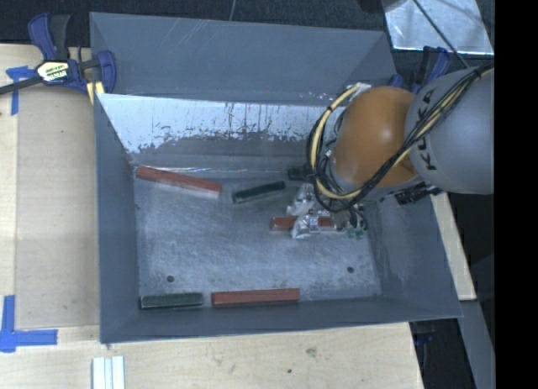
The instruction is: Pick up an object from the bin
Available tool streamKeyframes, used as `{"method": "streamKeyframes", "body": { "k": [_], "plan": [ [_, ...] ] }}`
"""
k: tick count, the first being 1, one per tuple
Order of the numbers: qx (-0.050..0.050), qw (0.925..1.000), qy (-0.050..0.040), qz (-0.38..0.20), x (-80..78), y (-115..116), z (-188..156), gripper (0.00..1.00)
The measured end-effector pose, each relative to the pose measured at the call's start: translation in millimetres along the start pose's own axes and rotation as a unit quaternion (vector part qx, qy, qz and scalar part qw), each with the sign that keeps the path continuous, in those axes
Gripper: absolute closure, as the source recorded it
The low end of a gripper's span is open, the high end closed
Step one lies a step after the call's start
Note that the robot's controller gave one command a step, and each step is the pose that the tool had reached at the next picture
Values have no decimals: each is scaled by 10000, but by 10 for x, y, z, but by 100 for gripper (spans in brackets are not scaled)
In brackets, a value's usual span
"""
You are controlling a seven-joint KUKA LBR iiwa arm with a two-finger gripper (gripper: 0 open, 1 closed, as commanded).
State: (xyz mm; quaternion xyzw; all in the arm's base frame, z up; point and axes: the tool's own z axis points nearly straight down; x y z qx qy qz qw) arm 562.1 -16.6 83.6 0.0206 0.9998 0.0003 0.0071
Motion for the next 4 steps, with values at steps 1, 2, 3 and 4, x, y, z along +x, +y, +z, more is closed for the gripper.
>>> {"method": "streamKeyframes", "body": {
  "k": [1,2,3,4],
  "plan": [
    [4,10000,40,1,3,-2,-69,100],
    [4,10000,47,4,-13,-4,-112,100],
    [4,10000,39,6,-19,-5,-117,100],
    [4,10000,59,8,-7,-6,-87,100]
  ]
}}
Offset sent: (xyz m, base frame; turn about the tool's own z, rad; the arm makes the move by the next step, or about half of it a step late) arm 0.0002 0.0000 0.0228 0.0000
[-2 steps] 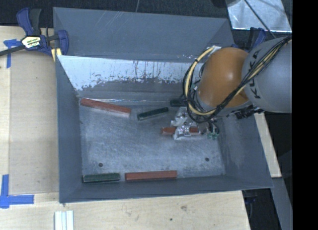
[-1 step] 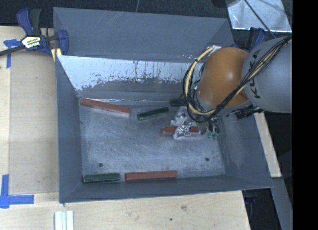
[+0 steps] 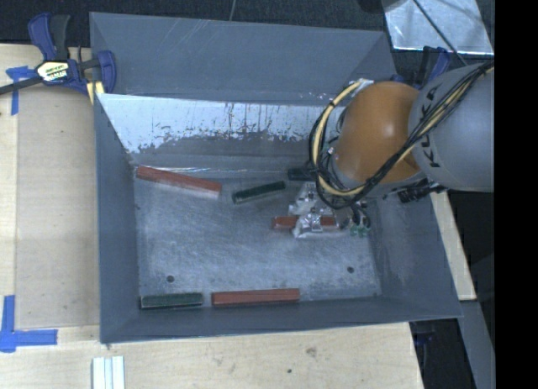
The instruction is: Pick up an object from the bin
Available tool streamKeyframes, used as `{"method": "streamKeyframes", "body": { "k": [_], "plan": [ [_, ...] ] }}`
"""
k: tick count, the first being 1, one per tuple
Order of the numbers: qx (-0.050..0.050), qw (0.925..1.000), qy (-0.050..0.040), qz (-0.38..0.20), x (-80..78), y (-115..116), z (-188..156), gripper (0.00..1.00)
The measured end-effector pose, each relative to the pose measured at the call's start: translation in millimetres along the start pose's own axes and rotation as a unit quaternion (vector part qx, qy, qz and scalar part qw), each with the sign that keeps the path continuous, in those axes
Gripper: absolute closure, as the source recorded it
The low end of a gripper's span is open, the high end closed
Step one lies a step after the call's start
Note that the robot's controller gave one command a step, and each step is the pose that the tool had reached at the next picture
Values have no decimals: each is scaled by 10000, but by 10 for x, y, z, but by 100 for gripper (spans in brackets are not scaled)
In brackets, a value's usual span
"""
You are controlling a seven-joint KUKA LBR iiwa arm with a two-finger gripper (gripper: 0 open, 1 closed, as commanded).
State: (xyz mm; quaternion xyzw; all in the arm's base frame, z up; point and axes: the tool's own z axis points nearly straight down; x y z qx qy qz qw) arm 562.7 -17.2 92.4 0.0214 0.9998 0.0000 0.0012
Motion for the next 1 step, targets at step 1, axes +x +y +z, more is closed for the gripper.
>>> {"method": "streamKeyframes", "body": {
  "k": [1],
  "plan": [
    [1,10000,18,-2,7,0,-87,100]
  ]
}}
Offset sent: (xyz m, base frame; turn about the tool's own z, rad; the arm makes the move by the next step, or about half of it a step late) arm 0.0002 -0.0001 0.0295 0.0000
